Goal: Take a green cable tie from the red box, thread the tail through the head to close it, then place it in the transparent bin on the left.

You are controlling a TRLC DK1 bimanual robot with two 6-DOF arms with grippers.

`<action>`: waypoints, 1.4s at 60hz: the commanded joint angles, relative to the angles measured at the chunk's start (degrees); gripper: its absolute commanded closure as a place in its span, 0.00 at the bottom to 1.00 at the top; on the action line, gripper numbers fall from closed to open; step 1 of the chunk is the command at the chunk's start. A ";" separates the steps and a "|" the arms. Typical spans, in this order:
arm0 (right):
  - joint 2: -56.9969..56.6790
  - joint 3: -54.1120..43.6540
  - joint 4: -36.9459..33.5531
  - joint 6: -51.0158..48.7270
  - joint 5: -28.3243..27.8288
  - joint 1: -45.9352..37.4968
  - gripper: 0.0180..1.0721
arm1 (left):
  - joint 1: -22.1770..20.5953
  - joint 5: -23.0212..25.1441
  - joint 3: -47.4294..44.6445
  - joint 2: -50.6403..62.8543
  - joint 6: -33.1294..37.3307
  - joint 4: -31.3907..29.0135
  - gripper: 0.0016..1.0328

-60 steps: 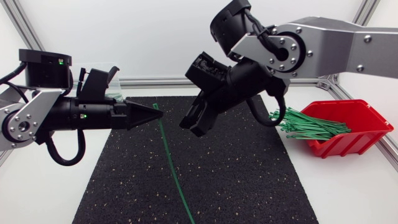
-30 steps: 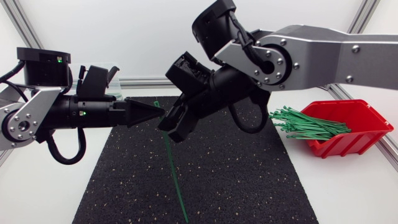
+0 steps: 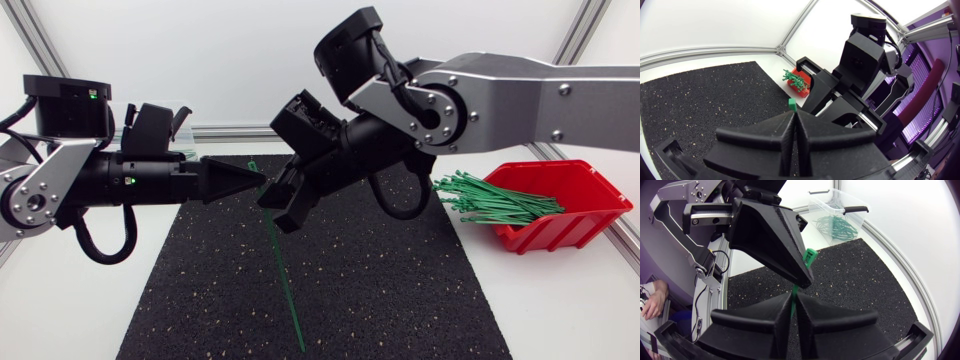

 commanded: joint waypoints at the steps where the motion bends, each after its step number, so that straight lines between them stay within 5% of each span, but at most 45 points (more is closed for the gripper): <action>1: -0.54 -2.04 0.87 1.34 -0.64 -0.18 0.95 | -0.09 1.01 0.69 -1.42 -1.17 0.76 0.97; 10: -1.42 -2.48 1.04 2.04 -1.17 0.08 0.95 | 0.35 1.28 0.16 -1.95 -2.92 2.43 0.96; 25: -2.12 -3.10 1.75 3.01 -1.34 0.17 0.95 | 0.61 1.81 -1.16 -0.98 -5.47 5.33 0.46; 42: -3.53 -3.80 3.24 4.41 -2.14 -1.50 0.95 | 0.88 3.91 -3.18 -0.46 -5.74 7.35 0.35; 57: -2.91 -3.19 3.24 5.64 -5.48 -2.99 0.95 | 1.32 5.76 -3.88 -0.19 -6.00 10.34 0.36; 70: -2.56 -2.75 3.15 6.43 -7.32 -3.61 0.95 | 1.32 6.11 -3.97 1.04 -6.09 11.83 0.74; 84: -2.21 -2.48 3.07 6.70 -8.29 -3.70 0.95 | 1.40 6.11 -4.06 1.92 -7.49 14.12 0.75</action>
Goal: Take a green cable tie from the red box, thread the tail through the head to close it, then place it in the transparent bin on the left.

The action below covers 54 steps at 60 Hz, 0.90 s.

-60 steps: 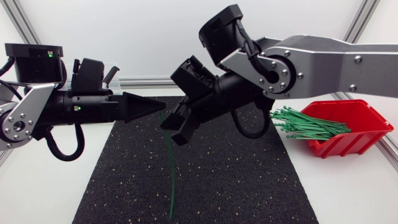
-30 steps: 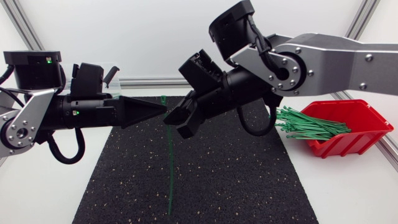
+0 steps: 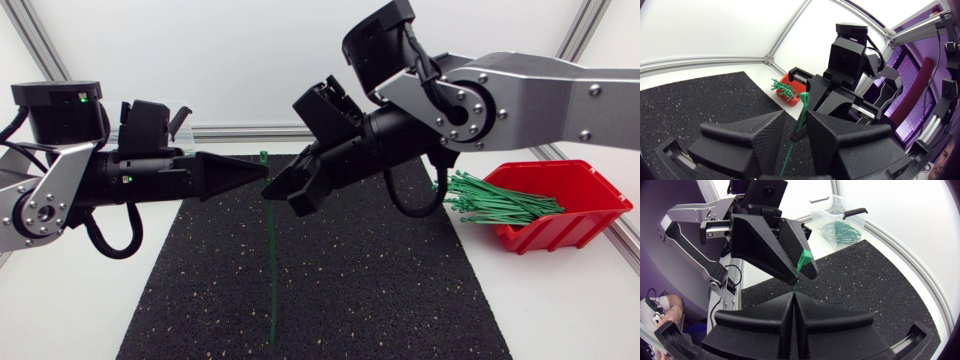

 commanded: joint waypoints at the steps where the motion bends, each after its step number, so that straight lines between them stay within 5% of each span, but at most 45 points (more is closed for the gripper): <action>1: 0.54 -0.12 0.40 0.93 -0.42 -0.40 0.95 | 0.44 0.49 -1.37 0.78 -1.81 1.48 0.75; 33: 0.98 -0.03 0.49 1.02 -0.60 -0.40 0.95 | 0.35 1.55 -1.89 0.60 -2.07 1.40 0.83; 40: 1.16 0.05 0.49 1.02 -0.60 -0.40 0.95 | 0.35 1.72 -1.89 0.43 -2.43 1.48 0.95; 54: 1.25 -0.03 0.49 1.02 -0.60 -0.04 0.95 | 0.62 1.81 -1.89 0.17 -2.78 1.48 0.97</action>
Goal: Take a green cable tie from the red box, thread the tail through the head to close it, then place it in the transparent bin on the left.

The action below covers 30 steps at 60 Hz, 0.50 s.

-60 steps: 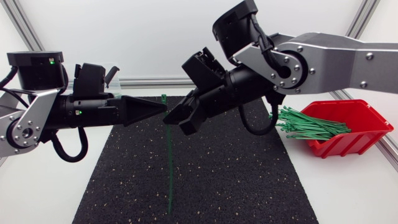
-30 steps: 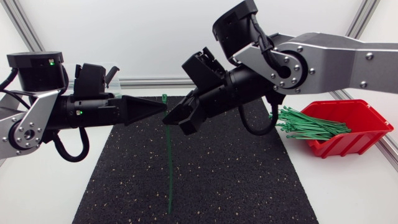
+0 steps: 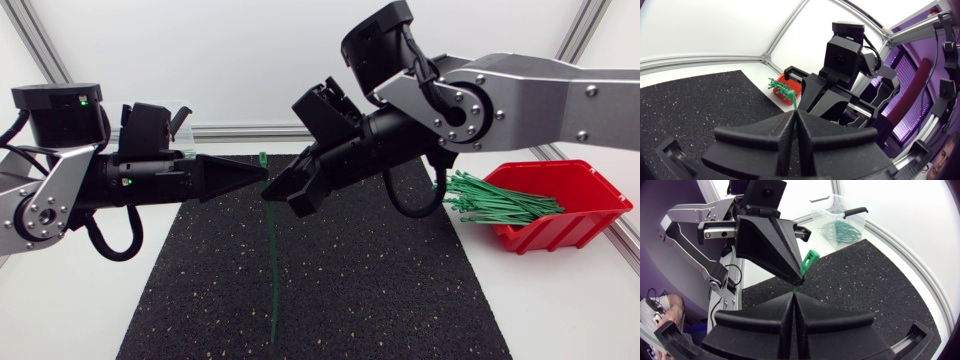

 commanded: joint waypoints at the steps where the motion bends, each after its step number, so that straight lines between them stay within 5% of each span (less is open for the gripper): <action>1: 1.12 -0.03 0.49 0.99 -0.40 -0.07 0.95 | 0.71 0.48 -1.24 0.17 -1.99 0.63 0.97; 15: 1.20 0.40 0.49 0.20 0.30 0.02 0.94 | 1.50 0.92 0.87 0.78 -3.13 -1.13 0.97; 30: -0.91 2.51 -6.72 -7.62 5.05 -1.74 0.44 | 4.13 2.24 6.41 4.65 -3.57 -9.65 0.97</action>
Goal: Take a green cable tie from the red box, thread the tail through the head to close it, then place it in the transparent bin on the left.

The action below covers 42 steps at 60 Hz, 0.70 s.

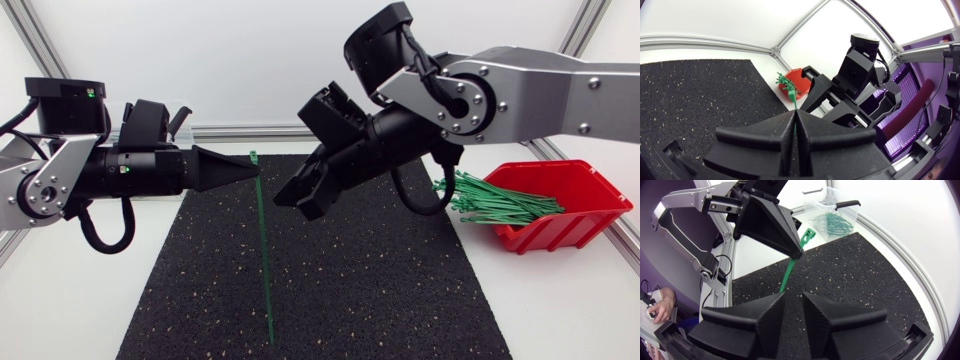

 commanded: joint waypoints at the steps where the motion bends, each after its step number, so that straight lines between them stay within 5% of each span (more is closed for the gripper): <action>1: -1.28 1.53 -2.51 -3.65 1.01 -0.77 0.37 | 0.94 1.19 2.96 1.76 -1.04 -1.92 0.97; 5: -1.54 1.97 -4.70 -5.40 3.21 -0.77 0.26 | 1.56 2.42 4.63 2.82 -1.04 -4.55 0.97; 42: -0.49 -4.71 -6.37 -23.16 19.55 6.35 0.23 | 5.16 9.19 16.14 16.18 2.21 -17.65 0.97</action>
